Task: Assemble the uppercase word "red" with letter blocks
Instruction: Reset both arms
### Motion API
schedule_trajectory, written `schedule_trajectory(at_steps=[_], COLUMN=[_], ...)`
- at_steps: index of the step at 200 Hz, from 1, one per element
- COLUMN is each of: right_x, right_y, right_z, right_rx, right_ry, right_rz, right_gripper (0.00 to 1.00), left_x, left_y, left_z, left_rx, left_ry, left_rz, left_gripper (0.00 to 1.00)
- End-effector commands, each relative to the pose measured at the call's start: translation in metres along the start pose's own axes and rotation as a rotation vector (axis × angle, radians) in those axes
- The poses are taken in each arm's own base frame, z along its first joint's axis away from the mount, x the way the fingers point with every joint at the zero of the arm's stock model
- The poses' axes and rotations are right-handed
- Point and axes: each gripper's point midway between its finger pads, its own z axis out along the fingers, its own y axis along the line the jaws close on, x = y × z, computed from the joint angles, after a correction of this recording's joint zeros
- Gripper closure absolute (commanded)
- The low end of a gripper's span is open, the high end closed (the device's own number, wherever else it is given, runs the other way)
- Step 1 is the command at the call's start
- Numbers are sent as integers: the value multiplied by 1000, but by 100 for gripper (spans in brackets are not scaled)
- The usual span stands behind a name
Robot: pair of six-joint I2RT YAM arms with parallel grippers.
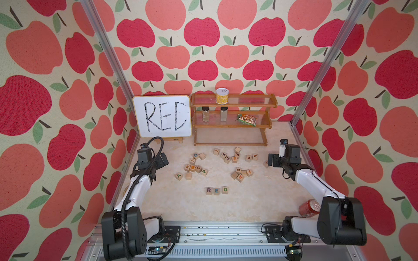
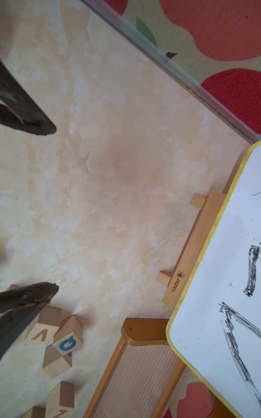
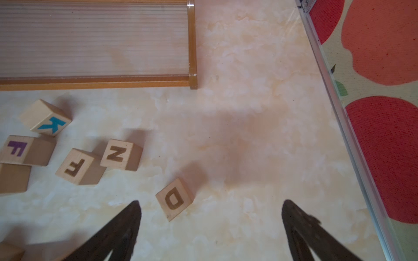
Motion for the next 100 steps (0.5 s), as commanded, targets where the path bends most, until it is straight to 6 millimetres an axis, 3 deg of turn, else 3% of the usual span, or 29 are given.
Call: schedule_trajectory(at_steps=[1, 47, 100], right_x=[-12, -6, -13], right_y=[-8, -7, -10], right_z=[8, 30, 38], right_rx=[28, 37, 59], right_ry=[-104, -167, -245], right_rz=[-5, 4, -4], right_gripper=[1, 1, 1], left_x=[-9, -7, -10], left_y=[7, 14, 16], left_z=[7, 16, 38], left_rx=[-6, 4, 42], left_ry=[-78, -164, -229], left_rz=[37, 63, 72], left_gripper=[1, 1, 1])
